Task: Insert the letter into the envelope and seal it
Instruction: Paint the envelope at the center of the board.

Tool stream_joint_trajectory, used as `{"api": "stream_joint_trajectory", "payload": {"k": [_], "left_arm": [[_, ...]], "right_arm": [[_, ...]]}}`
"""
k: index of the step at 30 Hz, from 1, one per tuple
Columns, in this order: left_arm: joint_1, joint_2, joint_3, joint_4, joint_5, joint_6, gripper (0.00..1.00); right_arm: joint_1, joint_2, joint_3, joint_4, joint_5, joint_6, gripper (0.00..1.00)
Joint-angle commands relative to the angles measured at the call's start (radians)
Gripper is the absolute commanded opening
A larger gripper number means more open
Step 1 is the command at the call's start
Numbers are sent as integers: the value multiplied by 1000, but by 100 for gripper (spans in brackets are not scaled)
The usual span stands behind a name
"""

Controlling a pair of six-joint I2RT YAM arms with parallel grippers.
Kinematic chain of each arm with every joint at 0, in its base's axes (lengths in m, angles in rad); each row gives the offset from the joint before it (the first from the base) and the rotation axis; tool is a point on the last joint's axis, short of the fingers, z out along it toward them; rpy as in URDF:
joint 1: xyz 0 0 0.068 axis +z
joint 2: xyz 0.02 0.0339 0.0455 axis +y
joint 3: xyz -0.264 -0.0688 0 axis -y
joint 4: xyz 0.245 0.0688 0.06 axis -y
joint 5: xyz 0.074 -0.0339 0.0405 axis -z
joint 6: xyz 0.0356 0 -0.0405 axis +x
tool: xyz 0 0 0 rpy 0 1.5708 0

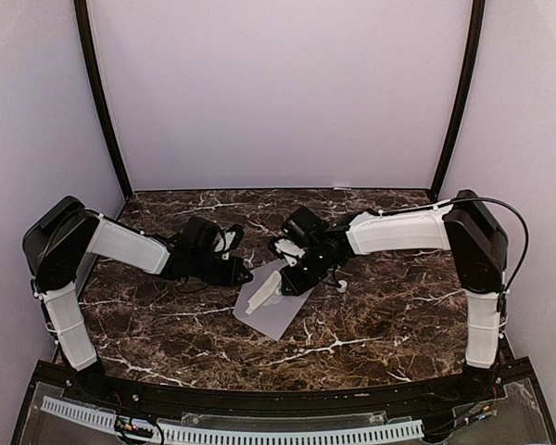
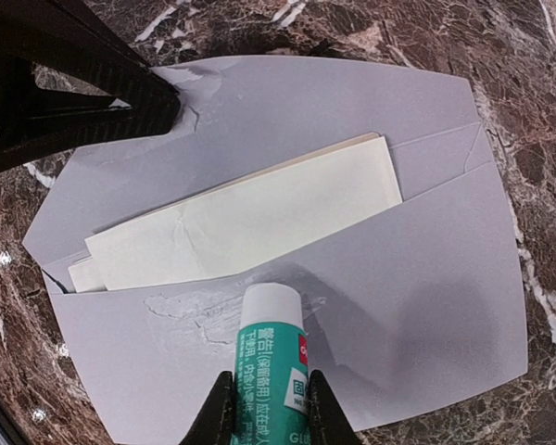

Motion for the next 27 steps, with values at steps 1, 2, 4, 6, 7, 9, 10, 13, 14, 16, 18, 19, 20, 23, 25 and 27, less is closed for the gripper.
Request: {"api": "stream_joint_trajectory", "payload": {"k": [1,2,4,6,7,9,10,13,14,16,18,19,20,23,25,27], "left_arm": [[-6,-7,12,-21,13,11,0],[-7,-7,12,-21,13,11,0],[-5,-7,11,-21,13,11,0],[-6,-7,11,-21,13,11,0],[-6,-7,11,-21,14,11,0],[-6,-7,10,-21,13,11,0],[-6,-7,11,-21,13,11,0],[-6,-7,10,-21,13,11,0],[-6,-7,11,-21,13,11,0],[-5,-7,11,-21,14,10,0],[-5,-7,11,-20,13,11,0],[-6,-7,11,-21,13,11,0],[-5,-7,11,-20,13,10,0],[-5,-7,10,-21,13,10,0],[-5,-7,11,-21,12,11,0],[-6,-7,12,-21,13,11,0]], "right_arm": [[27,26,-21,-121,67,-18,0],[41,26,-12,-129,64,-18,0],[64,26,3,-142,53,-15,0],[84,25,18,-153,39,-8,0],[95,25,26,-160,34,-5,0],[111,24,39,-169,25,3,0],[117,22,43,-170,18,7,0],[130,23,49,-170,3,17,0],[135,24,52,-170,-2,18,0],[146,27,63,-169,-12,19,0],[153,33,80,-172,-15,21,0],[154,37,84,-173,-16,22,0],[155,41,88,-171,-16,23,0],[154,45,96,-165,-19,25,0],[155,46,99,-161,-17,30,0],[155,48,98,-163,-4,35,0]]}}
